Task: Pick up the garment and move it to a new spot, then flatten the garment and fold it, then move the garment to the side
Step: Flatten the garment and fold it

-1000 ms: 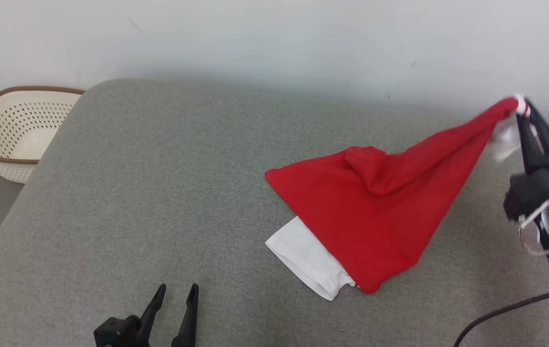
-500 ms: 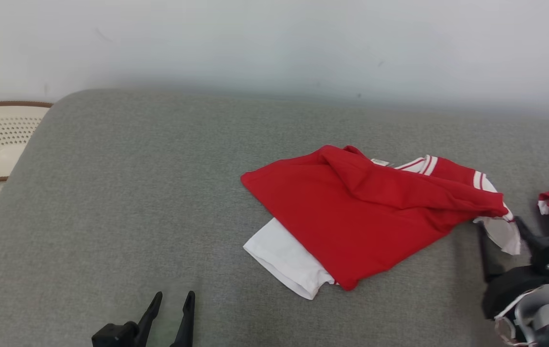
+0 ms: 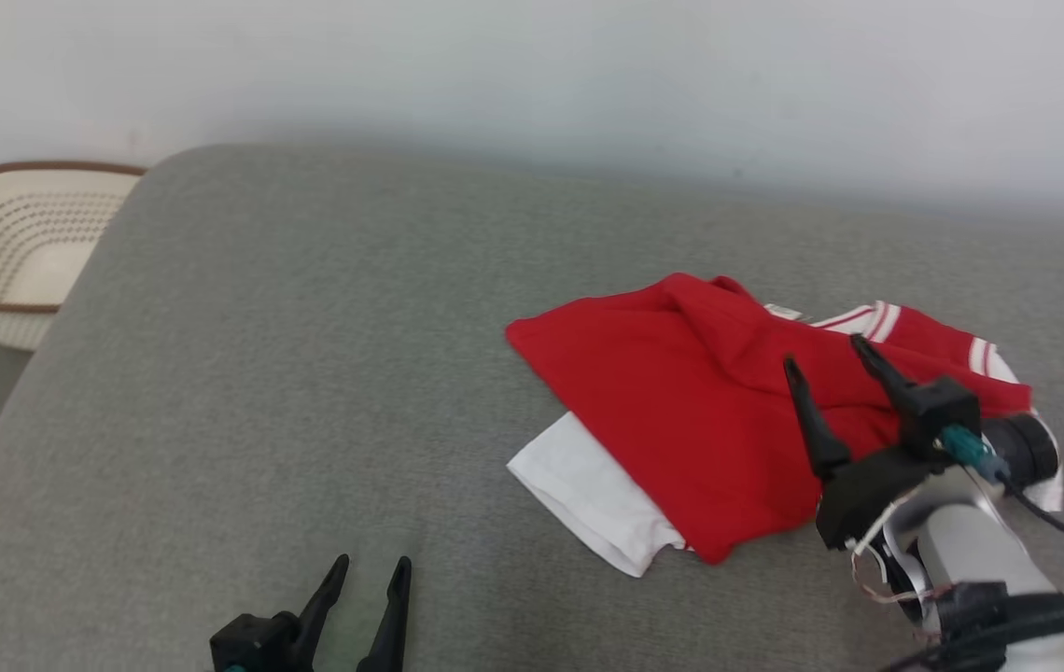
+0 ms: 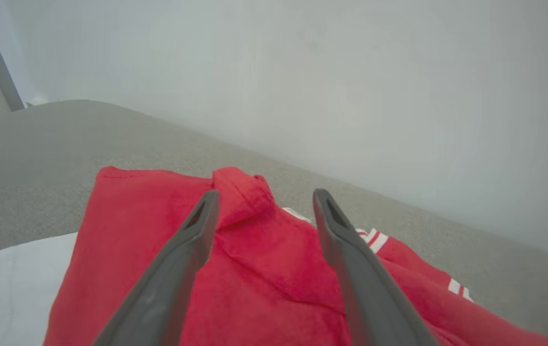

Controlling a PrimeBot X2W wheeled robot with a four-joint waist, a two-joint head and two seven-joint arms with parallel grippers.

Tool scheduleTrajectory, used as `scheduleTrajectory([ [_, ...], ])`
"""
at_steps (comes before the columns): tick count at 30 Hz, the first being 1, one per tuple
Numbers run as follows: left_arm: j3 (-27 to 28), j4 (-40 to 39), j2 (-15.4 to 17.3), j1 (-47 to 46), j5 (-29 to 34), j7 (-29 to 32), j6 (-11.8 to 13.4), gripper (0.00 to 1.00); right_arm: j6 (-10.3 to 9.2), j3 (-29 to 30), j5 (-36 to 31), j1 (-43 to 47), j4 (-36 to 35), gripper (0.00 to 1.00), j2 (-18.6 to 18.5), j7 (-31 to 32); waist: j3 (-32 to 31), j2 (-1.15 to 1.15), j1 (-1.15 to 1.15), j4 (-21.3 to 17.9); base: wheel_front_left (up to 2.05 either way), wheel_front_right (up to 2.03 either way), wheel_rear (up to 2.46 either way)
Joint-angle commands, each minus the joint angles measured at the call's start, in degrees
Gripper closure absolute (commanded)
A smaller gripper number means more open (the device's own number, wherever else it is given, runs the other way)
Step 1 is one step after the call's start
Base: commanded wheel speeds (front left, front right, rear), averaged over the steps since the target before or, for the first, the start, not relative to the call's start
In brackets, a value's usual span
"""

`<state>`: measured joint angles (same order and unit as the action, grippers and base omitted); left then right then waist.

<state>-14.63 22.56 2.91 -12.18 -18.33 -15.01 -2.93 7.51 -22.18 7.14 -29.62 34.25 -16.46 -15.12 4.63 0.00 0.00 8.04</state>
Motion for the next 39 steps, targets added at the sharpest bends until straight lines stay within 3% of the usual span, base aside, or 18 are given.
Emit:
scheduleTrajectory([
  [1,-0.3,0.1,0.0,-0.7,-0.3,-0.2,0.2,0.00,-0.04,-0.5,0.7,-1.4,1.0,0.00,-0.1,0.0,1.5,0.00,0.00,3.1,0.00,0.00,0.00],
  [12,-3.7,-1.5,0.0,-2.0,-2.4,-0.2,1.0,0.00,-0.04,4.0,4.4,-8.1,14.9,0.00,-0.4,0.0,7.1,0.00,0.00,12.4,0.00,0.00,0.00],
  [18,-4.4,-1.9,0.0,-2.4,-3.0,-0.2,1.1,0.00,-0.04,6.4,4.0,-10.2,19.0,0.00,-0.7,0.0,8.7,0.00,0.00,14.9,0.00,0.00,0.00],
  [19,-4.4,-2.2,0.0,-2.5,-3.2,-0.2,1.2,0.00,-0.04,7.0,3.9,-10.6,19.8,0.17,-0.7,0.0,8.8,0.00,0.00,15.3,0.00,0.00,0.00],
  [20,-4.4,-2.4,0.0,-2.7,-3.3,-0.2,1.3,0.00,-0.04,7.6,3.6,-11.1,20.4,0.53,-0.7,0.0,9.0,0.00,0.00,15.7,0.00,0.00,0.00],
  [21,-4.5,-2.5,0.0,-2.8,-3.4,-0.2,1.2,0.00,-0.04,8.0,3.3,-11.7,20.9,0.64,-0.7,0.0,9.2,0.00,0.00,16.0,0.00,0.00,0.00],
  [22,-4.5,-2.7,0.0,-2.8,-3.5,-0.2,1.2,0.00,-0.04,8.4,3.1,-12.3,21.4,1.00,-0.6,0.0,9.3,0.00,0.00,16.3,0.00,0.00,0.00],
  [28,-3.9,-3.2,0.0,-2.2,-3.1,-0.2,0.9,0.00,-0.04,11.1,3.2,-15.9,15.3,1.00,1.3,0.0,9.6,0.00,0.00,16.7,0.00,0.00,0.00],
  [39,-4.9,-3.4,0.0,-2.9,-3.3,-0.2,0.6,0.00,-0.03,17.9,1.9,-24.7,-7.4,1.00,6.5,0.0,9.6,0.00,0.00,16.5,0.00,0.00,0.00],
])
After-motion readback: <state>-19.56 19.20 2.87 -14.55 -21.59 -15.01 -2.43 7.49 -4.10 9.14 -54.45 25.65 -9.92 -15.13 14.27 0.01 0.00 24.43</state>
